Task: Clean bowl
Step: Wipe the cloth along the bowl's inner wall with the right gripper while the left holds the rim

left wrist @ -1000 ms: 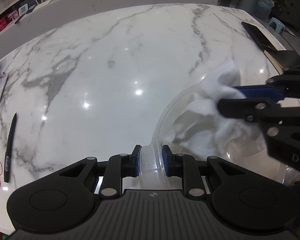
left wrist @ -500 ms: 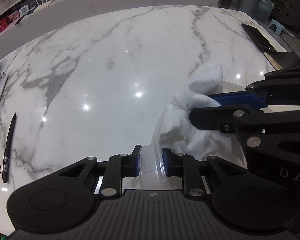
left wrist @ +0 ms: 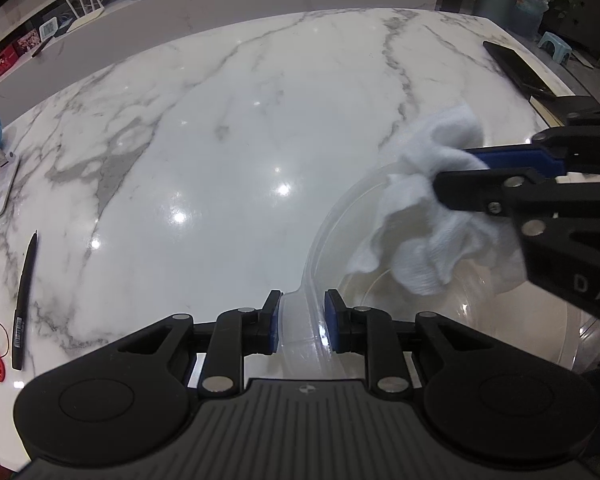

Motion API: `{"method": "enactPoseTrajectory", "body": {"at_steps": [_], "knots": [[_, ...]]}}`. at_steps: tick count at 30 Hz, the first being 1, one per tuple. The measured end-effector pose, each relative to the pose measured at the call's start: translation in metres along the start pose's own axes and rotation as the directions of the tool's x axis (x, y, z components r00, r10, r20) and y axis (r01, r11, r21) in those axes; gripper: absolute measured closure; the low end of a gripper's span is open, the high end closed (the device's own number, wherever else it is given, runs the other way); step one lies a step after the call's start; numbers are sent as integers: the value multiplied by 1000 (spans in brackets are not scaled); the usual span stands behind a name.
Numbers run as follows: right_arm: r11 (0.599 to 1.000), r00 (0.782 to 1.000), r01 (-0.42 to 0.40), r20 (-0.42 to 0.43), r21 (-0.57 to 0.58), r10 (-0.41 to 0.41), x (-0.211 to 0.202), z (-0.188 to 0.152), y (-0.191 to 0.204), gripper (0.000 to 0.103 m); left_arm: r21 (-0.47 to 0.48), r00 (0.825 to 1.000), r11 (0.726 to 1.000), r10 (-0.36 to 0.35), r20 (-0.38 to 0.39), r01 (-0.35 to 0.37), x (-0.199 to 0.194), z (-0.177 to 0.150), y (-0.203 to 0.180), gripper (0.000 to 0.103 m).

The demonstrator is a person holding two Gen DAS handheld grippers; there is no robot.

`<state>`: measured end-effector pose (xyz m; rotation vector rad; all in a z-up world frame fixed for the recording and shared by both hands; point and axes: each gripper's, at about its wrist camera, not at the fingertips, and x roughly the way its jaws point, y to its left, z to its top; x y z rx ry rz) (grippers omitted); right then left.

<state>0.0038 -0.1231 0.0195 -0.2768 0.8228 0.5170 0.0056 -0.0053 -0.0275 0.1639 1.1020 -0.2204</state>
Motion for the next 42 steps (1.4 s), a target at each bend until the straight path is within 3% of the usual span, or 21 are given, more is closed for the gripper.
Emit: {"method": "enactPoseTrajectory", "body": {"at_steps": [8, 19, 33, 42], "knots": [[999, 999, 45, -21, -9, -46, -8, -6, -5, 91, -5, 1000, 1000, 4, 1, -4, 0, 1, 0, 82], [999, 999, 39, -17, 18, -38, -9, -8, -15, 91, 24, 1000, 1000, 3, 11, -3, 0, 0, -5, 82], [991, 994, -105, 3, 77, 105, 8, 4, -14, 91, 54, 1000, 999, -8, 18, 7, 0, -1, -11, 82], [965, 974, -226, 7, 129, 227, 13, 6, -15, 91, 55, 1000, 998, -6, 19, 5, 1, -1, -12, 82]]}}
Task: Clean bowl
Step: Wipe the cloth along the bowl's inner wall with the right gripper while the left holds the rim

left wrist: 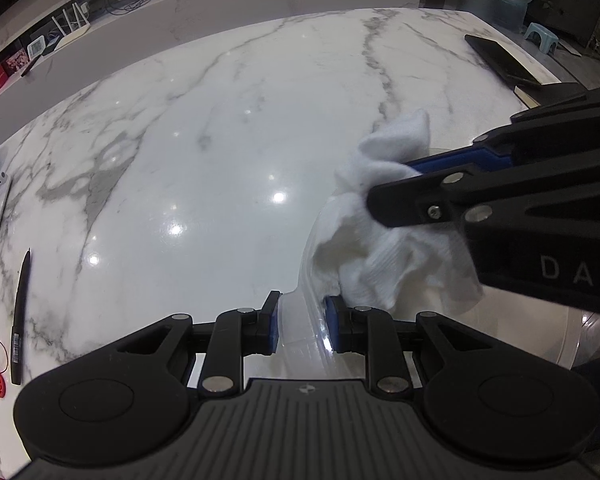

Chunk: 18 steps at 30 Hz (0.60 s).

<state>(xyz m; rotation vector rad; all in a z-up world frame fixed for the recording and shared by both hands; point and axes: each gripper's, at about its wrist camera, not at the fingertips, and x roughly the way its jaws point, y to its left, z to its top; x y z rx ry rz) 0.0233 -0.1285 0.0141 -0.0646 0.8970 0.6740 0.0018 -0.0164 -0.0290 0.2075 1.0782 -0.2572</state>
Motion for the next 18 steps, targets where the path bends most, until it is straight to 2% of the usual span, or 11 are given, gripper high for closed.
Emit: {"method": "enactPoseTrajectory", "body": {"at_steps": [5, 13, 18], "knots": [[994, 996, -90, -13, 61, 91, 0, 1, -6, 91, 2, 1000, 1000, 1, 1, -1, 0, 0, -2, 82], [977, 980, -200, -3, 70, 201, -6, 2, 0, 92, 3, 1000, 1000, 3, 1, -3, 0, 0, -2, 81], [974, 976, -216, -15, 66, 217, -8, 1, 2, 92, 4, 1000, 1000, 3, 0, -3, 0, 0, -1, 81]]}}
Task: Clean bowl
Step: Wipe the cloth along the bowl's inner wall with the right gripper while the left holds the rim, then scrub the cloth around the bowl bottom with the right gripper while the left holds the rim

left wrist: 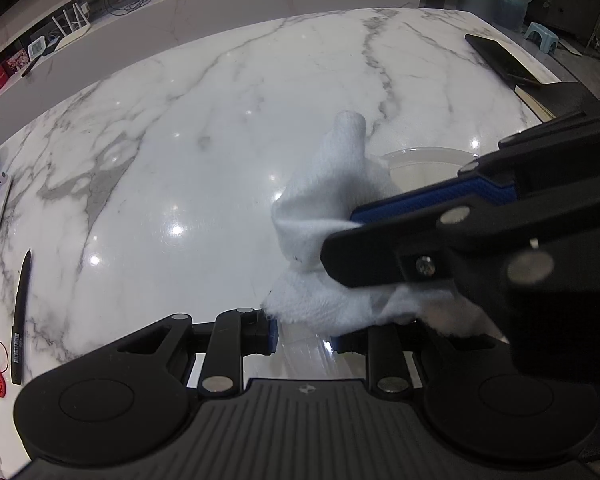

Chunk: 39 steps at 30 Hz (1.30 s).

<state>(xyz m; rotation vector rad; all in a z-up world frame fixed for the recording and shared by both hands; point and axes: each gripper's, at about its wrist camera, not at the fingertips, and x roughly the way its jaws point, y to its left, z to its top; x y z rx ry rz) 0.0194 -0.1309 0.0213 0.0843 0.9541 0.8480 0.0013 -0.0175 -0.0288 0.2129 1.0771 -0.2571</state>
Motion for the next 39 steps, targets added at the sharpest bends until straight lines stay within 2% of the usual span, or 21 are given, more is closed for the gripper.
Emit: {"method": "enactPoseTrajectory", "body": {"at_steps": [9, 14, 19, 25, 30, 39], "knots": [[995, 995, 94, -7, -42, -95, 2, -3, 4, 96, 1, 1000, 1000, 1, 0, -1, 0, 0, 0, 81], [966, 970, 241, 5, -91, -242, 4, -6, 5, 96, -1, 1000, 1000, 0, -1, 0, -1, 0, 1, 81], [951, 956, 293, 3, -101, -294, 5, -7, 0, 97, -7, 1000, 1000, 1, -2, -1, -1, 0, -1, 81], [936, 941, 333, -19, -112, -337, 3, -8, -2, 97, -7, 1000, 1000, 2, -3, -2, -1, 1, -2, 81], [922, 925, 362, -68, -140, -374, 8, -15, -5, 97, -7, 1000, 1000, 3, -3, -3, 0, 2, -2, 81], [934, 930, 301, -157, -192, -332, 20, -29, 4, 97, -10, 1000, 1000, 0, -3, 0, 0, 2, -1, 81]]}}
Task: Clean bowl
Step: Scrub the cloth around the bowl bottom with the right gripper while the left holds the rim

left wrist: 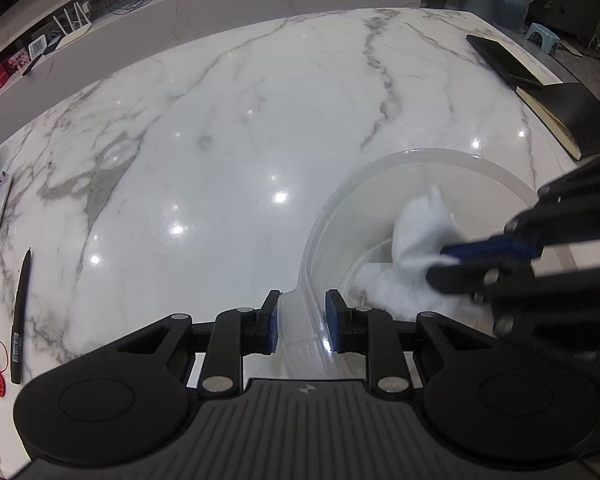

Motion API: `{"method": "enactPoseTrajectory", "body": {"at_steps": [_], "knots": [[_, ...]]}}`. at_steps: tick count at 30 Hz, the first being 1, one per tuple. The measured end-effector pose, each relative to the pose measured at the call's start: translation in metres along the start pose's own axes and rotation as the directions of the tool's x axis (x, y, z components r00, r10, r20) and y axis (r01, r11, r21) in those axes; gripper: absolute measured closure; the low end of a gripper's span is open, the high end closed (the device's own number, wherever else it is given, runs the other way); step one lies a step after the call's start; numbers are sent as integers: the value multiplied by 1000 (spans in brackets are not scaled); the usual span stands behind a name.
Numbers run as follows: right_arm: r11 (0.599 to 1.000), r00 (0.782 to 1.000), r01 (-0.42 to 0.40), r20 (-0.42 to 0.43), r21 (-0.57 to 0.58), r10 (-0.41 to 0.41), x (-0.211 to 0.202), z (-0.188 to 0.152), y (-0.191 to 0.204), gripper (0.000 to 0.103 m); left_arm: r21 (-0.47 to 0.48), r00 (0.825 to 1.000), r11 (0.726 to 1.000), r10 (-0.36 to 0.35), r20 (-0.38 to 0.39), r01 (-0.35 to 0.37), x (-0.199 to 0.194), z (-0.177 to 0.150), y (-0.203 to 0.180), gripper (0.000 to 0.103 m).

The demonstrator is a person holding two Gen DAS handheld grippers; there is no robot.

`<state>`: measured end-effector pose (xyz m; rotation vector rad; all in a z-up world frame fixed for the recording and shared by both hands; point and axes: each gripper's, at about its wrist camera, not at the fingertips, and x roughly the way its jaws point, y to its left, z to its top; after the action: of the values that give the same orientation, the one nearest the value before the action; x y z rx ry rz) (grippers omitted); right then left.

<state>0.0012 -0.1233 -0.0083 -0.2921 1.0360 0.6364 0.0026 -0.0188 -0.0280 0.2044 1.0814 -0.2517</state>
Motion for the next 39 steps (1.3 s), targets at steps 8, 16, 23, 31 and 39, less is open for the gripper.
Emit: {"method": "enactPoseTrajectory", "body": {"at_steps": [8, 16, 23, 31, 39], "knots": [[999, 999, -18, -42, -30, 17, 7, -3, 9, 97, 0, 1000, 1000, -1, 1, 1, 1, 0, 2, 81], [999, 998, -21, -67, -46, 17, 12, -3, 12, 95, 6, 1000, 1000, -1, 2, 1, 1, -1, 4, 81], [997, 996, 39, -79, -67, -44, 18, -2, 14, 64, 8, 1000, 1000, 2, 1, -2, 1, -2, 3, 81], [995, 992, 48, -113, -86, -58, 33, -1, 15, 66, 9, 1000, 1000, 2, 0, -2, 1, -2, 2, 81], [996, 991, -29, -134, -85, 17, 29, -2, 17, 82, 4, 1000, 1000, 0, -1, 0, 1, -2, 1, 81]]}}
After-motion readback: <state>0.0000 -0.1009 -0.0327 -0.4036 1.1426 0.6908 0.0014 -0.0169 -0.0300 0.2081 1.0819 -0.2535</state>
